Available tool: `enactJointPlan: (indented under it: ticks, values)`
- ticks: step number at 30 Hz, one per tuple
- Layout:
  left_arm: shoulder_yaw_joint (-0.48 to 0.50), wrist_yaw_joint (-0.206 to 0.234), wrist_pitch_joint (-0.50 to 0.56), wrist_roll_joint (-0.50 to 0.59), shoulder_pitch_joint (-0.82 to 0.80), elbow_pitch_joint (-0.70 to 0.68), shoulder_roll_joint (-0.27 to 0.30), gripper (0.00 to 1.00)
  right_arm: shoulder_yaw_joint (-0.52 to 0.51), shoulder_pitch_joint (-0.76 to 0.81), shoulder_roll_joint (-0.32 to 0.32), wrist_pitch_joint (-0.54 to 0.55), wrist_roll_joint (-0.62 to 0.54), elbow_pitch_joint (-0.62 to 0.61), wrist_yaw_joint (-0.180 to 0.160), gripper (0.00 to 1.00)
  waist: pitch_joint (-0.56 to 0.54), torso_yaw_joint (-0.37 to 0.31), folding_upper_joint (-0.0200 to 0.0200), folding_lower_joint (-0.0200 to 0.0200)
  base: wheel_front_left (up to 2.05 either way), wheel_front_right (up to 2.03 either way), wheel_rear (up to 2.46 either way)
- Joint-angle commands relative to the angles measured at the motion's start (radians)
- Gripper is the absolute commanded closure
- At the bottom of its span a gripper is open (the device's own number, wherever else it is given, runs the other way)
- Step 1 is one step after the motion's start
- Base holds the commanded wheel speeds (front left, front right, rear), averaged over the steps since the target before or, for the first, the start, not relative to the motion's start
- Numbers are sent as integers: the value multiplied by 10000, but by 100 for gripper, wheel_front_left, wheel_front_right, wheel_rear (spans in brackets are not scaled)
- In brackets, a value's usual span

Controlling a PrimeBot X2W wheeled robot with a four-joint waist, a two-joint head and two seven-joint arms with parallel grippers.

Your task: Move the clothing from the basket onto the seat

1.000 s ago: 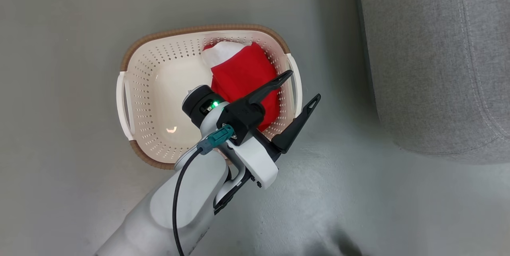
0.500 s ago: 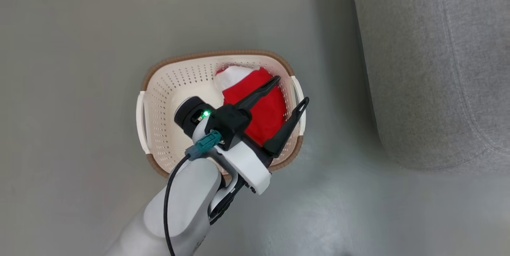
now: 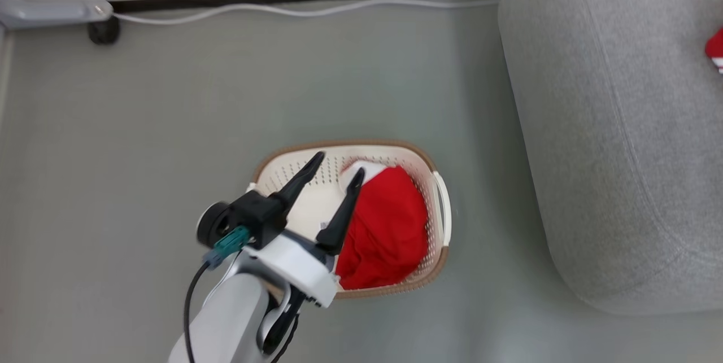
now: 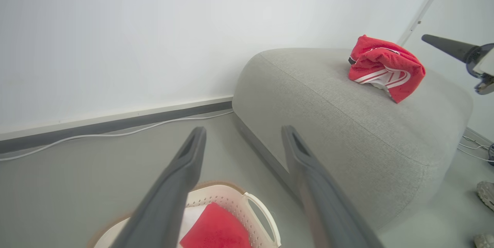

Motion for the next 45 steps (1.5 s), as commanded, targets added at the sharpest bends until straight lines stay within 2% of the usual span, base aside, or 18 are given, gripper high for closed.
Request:
enactJointPlan:
  ticks: [1, 9, 13, 26, 35, 45]
  values:
    - [577, -40, -61, 187, 256, -209, 69, 0, 303, 552, -159, -59, 177, -590, 39, 0, -655, 360, 0, 0, 0, 0, 0]
    - [1909, 71, -61, 588, 1467, -246, 47, 0, 1143, 2112, 123, -59, 636, -2396, 39, 0, -1761, 676, 0, 0, 0, 0, 0]
    - [2684, 268, -61, 850, 2104, -354, 79, 0, 1477, 2825, 257, -59, 719, -3116, 39, 0, -2284, 784, 0, 0, 0, 0, 0]
    - [4778, 562, -61, 1639, 3722, -1101, 103, 0, 2021, 4987, 896, -59, 520, -4705, 39, 0, -3280, 1149, 0, 0, 0, 0, 0]
    - [5566, 588, -61, 2088, 4250, -1680, 5, 0, 1815, 5618, 1227, -59, 142, -5230, 39, 0, -3323, 1170, 0, 0, 0, 0, 0]
    - [5804, 578, -61, 2383, 4440, -1733, -92, 0, 2045, 5793, 1423, -59, -214, -5168, 39, 0, -3331, 1091, 0, 0, 0, 0, 0]
